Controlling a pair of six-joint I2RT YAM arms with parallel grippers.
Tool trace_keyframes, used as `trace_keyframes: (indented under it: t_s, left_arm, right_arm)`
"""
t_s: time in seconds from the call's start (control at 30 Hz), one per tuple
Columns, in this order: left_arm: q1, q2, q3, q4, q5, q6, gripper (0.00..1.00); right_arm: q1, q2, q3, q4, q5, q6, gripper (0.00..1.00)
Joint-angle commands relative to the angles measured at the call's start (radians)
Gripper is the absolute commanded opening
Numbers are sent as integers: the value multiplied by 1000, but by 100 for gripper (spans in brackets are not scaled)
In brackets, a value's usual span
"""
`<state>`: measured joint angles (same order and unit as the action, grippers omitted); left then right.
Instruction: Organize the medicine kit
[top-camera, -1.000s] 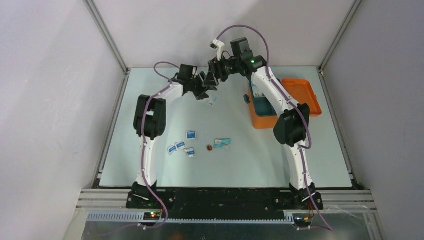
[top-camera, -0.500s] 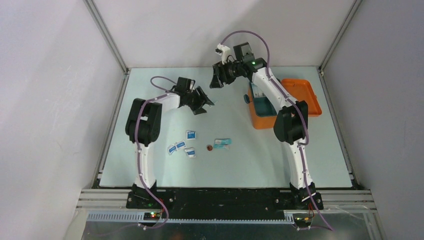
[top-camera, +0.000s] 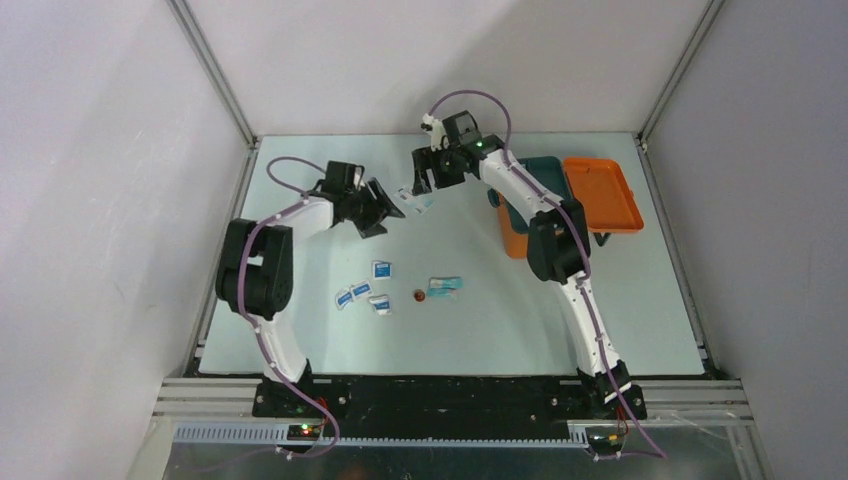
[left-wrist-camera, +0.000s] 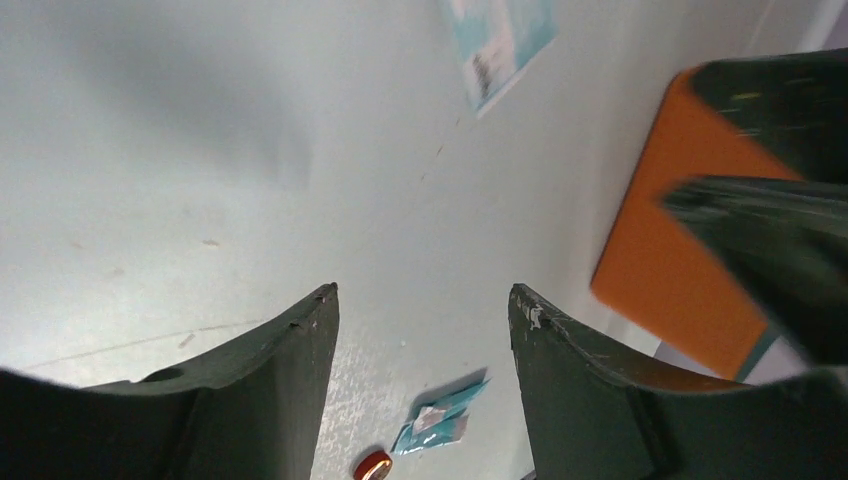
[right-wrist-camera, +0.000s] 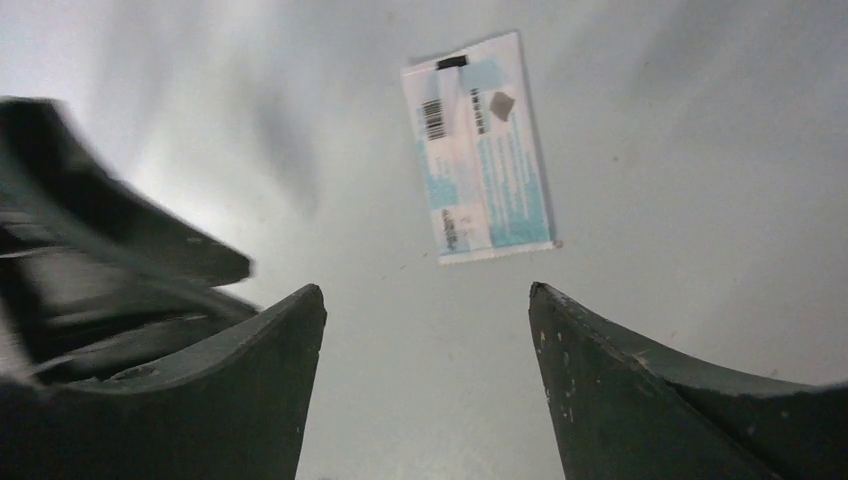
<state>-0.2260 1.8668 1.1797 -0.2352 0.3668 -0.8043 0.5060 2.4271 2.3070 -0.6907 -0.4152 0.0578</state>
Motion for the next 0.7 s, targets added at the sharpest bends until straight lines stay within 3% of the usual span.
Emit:
trace_keyframes:
  t_s: [0.0,0.3,0.47,0.67]
  left_arm:
    - [70,-85,69,-14,-2,57,68]
    - [187,-48,156,-25,109,139,70]
    - [186,132,350,-7,107,128,72]
    - [166,343,545,17,50,27,76]
  right_arm:
    - [36,78,83,56,150,149,82]
    - [50,243,213,114,201,309,86]
    - [42,267,213,118,186,344,86]
    - [43,230,77,100,110,390,84]
